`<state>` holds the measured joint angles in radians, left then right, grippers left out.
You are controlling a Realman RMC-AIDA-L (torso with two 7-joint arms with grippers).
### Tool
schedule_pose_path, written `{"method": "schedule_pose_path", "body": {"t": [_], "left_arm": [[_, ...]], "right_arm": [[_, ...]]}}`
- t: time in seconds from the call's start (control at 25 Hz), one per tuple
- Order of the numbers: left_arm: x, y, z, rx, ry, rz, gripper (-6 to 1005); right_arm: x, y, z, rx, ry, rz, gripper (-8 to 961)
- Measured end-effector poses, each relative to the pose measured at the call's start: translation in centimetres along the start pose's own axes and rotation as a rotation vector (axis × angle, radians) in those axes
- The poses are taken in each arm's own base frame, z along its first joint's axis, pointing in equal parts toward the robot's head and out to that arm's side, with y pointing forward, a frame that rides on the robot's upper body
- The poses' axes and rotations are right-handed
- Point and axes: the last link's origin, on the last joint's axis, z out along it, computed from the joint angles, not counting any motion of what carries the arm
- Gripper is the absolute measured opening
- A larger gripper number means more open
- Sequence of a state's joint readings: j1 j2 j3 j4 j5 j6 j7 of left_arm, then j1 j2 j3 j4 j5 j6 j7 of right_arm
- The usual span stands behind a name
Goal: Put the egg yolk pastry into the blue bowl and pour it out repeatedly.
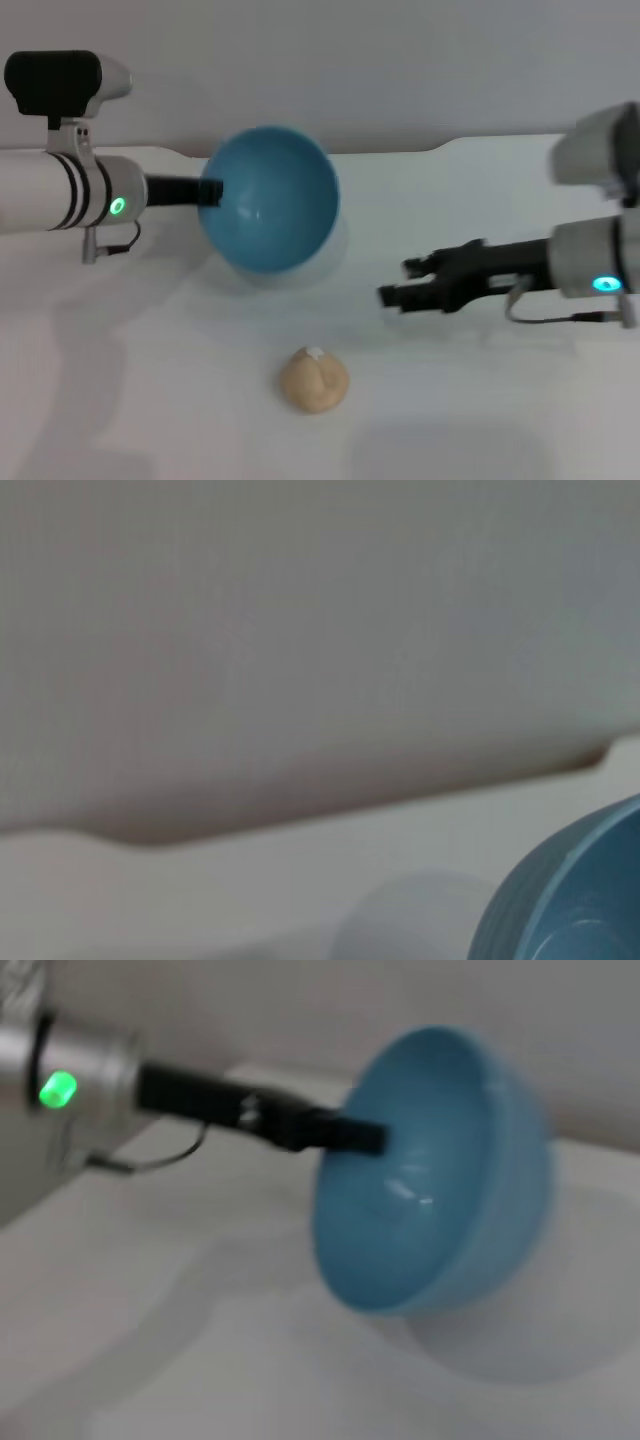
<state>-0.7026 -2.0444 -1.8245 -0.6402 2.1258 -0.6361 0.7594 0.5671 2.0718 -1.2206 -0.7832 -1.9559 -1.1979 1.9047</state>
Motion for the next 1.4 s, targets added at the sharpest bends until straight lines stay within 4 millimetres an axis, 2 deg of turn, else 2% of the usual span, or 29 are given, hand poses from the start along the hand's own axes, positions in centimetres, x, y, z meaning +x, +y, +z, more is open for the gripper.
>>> {"method": "schedule_pose_path", "body": {"t": [0.2,0.4,0.64,0.84,1.04,1.4], "left_arm": [[0.2,0.0,-1.3,0.012,-0.09,0.01,12],[0.8,0.7,-2.2,0.0,-0.125,0.03,13],[1.5,1.2,-2.5,-0.01,-0.118,0.047,13],[2.0,1.8,-2.4,-0.019,-0.112,0.065,14],[2.1,1.9,-2.4,-0.021,-0.11,0.069,14],[2.1,1.9,-2.5,-0.024,-0.109,0.065,15]], "right_arm": [[-1.3,2.2,3.1,-0.05,0.098,-0.116,602],[-1.4,4.3,5.6,-0.074,0.176,-0.164,602],[-0.7,6.0,7.4,-0.094,0.196,-0.197,601],[1.1,7.1,9.7,-0.044,0.2,-0.233,601],[1.6,7.4,10.5,-0.009,0.208,-0.253,602],[1.9,7.0,10.6,0.011,0.218,-0.203,601]]}}
